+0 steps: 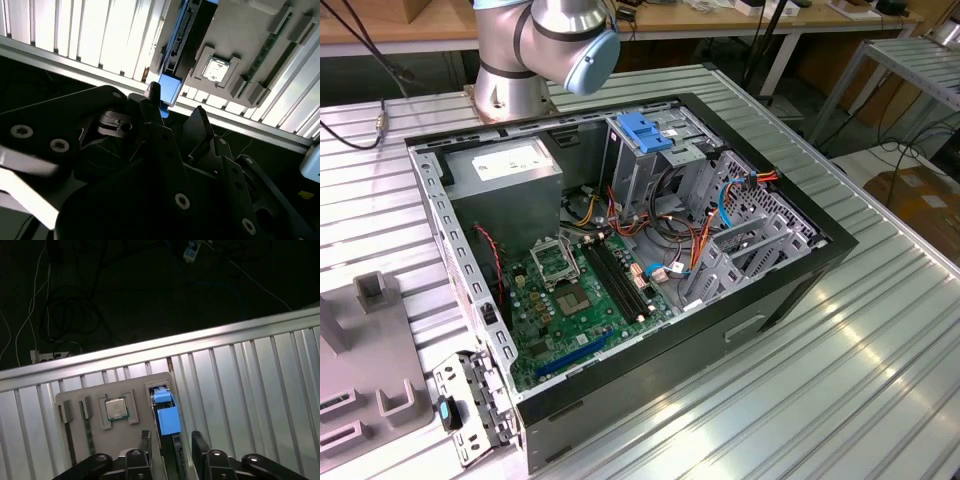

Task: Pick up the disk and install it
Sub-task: 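Pick up the disk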

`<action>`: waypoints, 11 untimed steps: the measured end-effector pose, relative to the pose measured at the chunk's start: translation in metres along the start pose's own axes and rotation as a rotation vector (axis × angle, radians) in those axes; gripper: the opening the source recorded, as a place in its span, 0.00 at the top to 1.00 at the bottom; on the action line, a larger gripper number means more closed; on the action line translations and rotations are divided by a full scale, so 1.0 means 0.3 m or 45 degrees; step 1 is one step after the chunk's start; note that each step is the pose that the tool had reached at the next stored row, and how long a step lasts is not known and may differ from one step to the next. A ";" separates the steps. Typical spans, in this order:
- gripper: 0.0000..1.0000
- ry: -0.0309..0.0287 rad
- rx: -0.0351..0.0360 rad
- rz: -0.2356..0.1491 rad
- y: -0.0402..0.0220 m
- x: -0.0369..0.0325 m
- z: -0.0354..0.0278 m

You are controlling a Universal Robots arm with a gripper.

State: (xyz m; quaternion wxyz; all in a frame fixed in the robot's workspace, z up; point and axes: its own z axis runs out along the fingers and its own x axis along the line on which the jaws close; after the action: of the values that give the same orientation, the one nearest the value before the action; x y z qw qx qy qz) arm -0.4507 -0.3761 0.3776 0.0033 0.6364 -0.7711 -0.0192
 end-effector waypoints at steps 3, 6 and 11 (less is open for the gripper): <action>0.52 0.0015 -0.0004 -0.049 0.003 0.001 0.015; 0.52 0.0018 0.0001 -0.066 0.013 0.004 0.032; 0.52 0.0010 0.0044 -0.077 0.014 0.006 0.068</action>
State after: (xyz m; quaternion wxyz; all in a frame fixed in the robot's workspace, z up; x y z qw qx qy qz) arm -0.4558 -0.3765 0.3574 0.0019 0.6594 -0.7515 -0.0177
